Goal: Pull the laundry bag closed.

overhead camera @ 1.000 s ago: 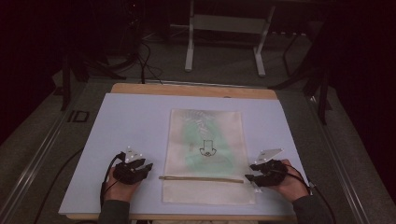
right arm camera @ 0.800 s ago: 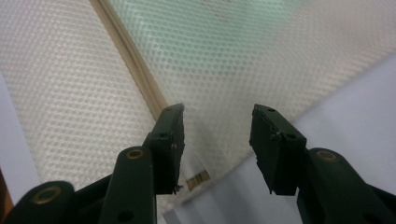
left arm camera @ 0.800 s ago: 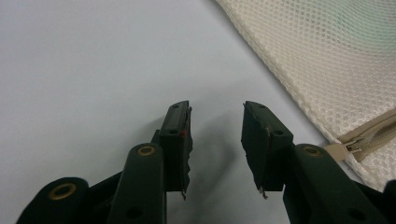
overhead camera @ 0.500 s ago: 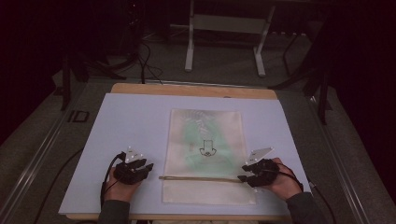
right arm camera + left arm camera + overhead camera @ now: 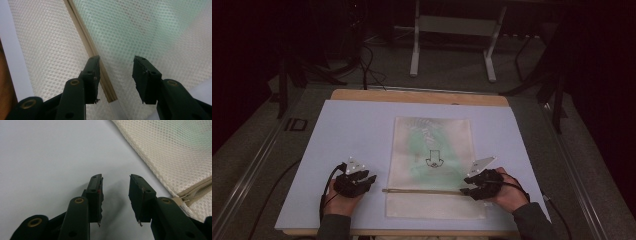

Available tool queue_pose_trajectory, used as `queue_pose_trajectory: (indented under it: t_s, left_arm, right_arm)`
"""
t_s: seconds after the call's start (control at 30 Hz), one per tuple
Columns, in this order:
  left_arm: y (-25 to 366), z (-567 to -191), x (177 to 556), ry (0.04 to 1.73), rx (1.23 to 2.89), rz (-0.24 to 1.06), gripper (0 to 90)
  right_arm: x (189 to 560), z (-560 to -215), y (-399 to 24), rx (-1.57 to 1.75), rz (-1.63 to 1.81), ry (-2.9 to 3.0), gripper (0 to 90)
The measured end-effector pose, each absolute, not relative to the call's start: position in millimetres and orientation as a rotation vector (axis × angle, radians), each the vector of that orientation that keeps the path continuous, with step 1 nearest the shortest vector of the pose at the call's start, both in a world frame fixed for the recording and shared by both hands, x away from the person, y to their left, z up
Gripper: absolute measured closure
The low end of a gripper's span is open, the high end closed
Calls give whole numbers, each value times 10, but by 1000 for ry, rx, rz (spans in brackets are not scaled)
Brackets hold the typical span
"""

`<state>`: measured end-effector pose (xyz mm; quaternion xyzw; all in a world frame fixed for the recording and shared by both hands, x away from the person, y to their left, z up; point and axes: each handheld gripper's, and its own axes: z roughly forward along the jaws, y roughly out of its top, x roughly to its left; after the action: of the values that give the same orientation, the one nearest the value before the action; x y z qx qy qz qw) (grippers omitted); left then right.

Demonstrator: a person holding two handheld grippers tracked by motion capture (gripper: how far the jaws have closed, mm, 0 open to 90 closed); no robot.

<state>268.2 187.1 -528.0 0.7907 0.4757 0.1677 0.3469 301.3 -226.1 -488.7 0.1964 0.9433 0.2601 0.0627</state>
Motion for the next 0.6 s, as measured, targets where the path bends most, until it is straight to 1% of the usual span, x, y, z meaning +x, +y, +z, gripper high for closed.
queue_pose_trajectory:
  t_s: [0.6]
  left_arm:
    - [1874,-5273,2680,1230,2052,432,632]
  right_arm:
    - [3022,-4864,-2073,524,799,2884,582]
